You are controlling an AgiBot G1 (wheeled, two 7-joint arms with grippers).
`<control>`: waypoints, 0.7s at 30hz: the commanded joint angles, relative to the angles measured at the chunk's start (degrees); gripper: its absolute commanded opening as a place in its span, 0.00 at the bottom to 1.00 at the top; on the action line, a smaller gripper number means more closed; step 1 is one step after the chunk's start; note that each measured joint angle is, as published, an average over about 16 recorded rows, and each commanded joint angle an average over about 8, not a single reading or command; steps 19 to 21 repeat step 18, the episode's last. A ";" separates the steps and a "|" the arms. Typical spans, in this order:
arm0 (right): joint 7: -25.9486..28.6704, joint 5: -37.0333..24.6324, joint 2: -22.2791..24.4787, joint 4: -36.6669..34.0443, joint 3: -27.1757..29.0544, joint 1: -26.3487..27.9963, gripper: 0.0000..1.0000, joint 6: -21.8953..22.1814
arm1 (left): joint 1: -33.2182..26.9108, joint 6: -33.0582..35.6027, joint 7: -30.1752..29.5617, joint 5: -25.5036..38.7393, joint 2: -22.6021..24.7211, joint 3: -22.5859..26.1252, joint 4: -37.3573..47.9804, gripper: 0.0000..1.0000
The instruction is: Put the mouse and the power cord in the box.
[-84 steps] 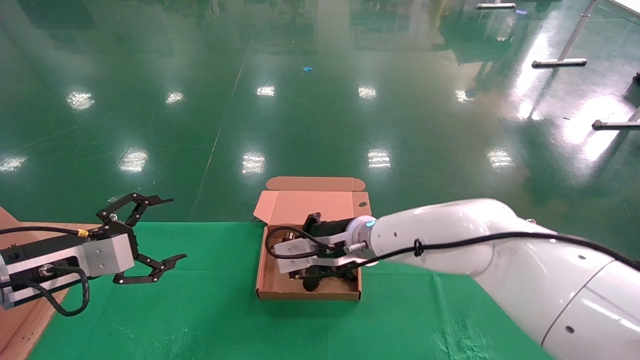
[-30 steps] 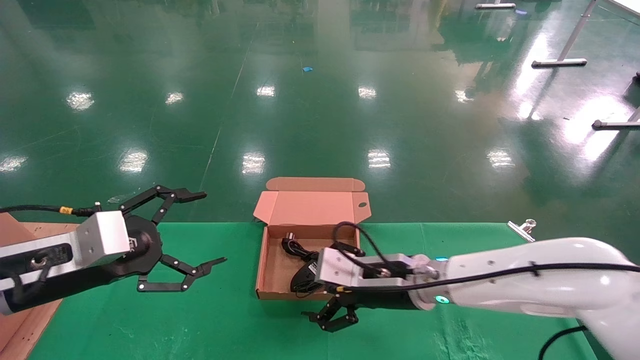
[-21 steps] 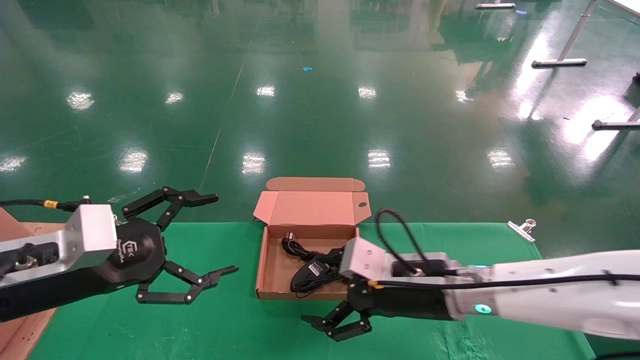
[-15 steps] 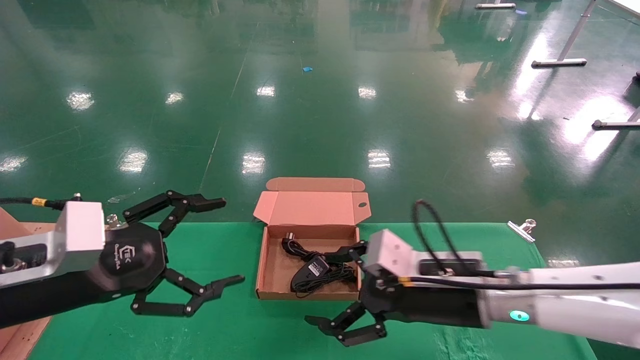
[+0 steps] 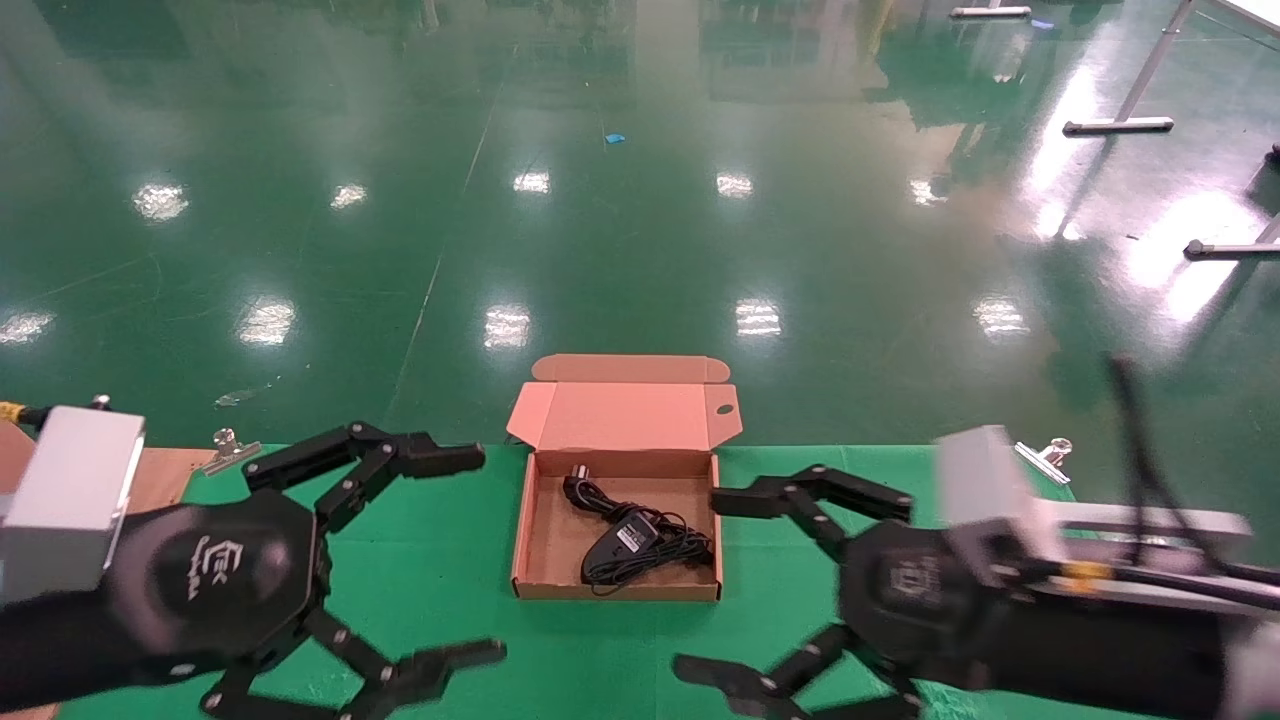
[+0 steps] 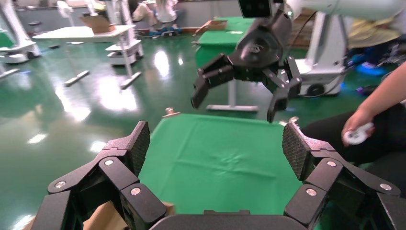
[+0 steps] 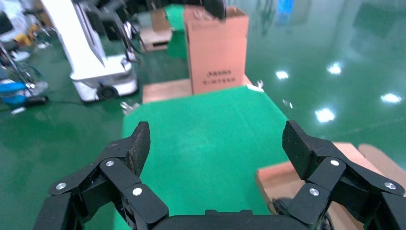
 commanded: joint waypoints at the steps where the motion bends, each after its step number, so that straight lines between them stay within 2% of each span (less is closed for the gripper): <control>1: 0.45 1.83 1.47 1.06 2.02 -1.05 1.00 -1.70 | 0.31 1.00 -2.12 -0.26 -0.07 -0.73 -0.94 1.00; 10: 2.08 8.69 6.94 5.01 9.60 -4.97 1.00 -8.07 | 1.31 4.23 -9.00 -1.08 -0.29 -3.07 -3.96 1.00; 21: 2.24 9.72 7.70 5.61 10.66 -5.61 1.00 -8.98 | 1.38 4.42 -9.32 -1.16 -0.30 -3.25 -4.11 1.00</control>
